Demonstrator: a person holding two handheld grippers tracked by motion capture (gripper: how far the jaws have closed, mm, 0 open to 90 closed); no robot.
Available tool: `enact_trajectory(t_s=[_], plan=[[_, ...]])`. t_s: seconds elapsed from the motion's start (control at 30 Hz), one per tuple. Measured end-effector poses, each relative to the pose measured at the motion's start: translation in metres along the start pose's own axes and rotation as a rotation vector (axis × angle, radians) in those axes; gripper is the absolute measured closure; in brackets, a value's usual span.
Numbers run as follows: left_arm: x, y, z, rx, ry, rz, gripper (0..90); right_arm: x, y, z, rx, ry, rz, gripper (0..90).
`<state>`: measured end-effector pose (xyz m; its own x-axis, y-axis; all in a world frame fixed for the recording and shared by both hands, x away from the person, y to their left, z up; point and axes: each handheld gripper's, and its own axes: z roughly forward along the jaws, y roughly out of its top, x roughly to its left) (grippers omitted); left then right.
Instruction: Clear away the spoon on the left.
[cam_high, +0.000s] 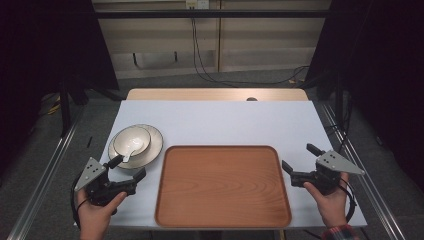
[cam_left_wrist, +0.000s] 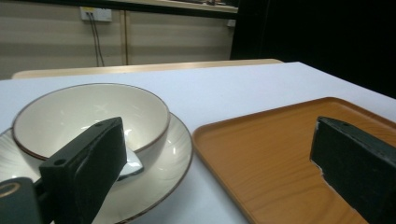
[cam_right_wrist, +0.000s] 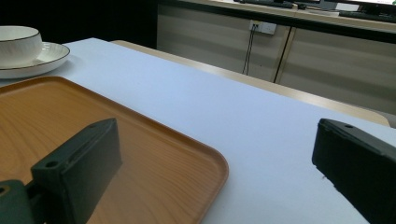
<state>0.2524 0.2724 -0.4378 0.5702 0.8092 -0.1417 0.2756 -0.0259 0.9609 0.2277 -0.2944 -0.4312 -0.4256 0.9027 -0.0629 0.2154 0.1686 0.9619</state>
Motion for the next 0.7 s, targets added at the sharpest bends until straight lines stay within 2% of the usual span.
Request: enact_trajectory(t_s=[0.03, 0.1, 0.2, 0.4, 0.43, 0.7], plan=[[0.0005, 0.0003, -0.0005, -0.003, 0.003, 0.0, 3.7, -0.0001, 0.0, -0.0001, 0.006, -0.008, 0.005, 0.8], [0.0011, 0.0006, -0.0009, -0.006, 0.011, -0.002, 3.7, -0.001, -0.0003, 0.0, 0.003, 0.01, 0.017, 0.9], [0.0023, 0.0007, -0.0012, -0.01, 0.023, -0.008, 3.7, -0.0004, -0.0005, 0.0001, 0.008, 0.012, 0.02, 1.0], [0.0066, 0.0008, -0.0008, -0.009, 0.055, -0.009, 3.7, 0.0021, -0.0012, 0.0009, 0.015, 0.023, 0.005, 1.0], [0.0069, 0.0008, -0.0006, -0.011, 0.061, -0.01, 3.7, 0.0024, -0.0013, 0.0012, 0.016, 0.014, 0.002, 1.0], [0.0082, 0.0002, 0.0014, -0.011, 0.083, -0.015, 3.8, 0.0026, -0.0024, -0.0018, 0.016, 0.021, 0.005, 1.2]])
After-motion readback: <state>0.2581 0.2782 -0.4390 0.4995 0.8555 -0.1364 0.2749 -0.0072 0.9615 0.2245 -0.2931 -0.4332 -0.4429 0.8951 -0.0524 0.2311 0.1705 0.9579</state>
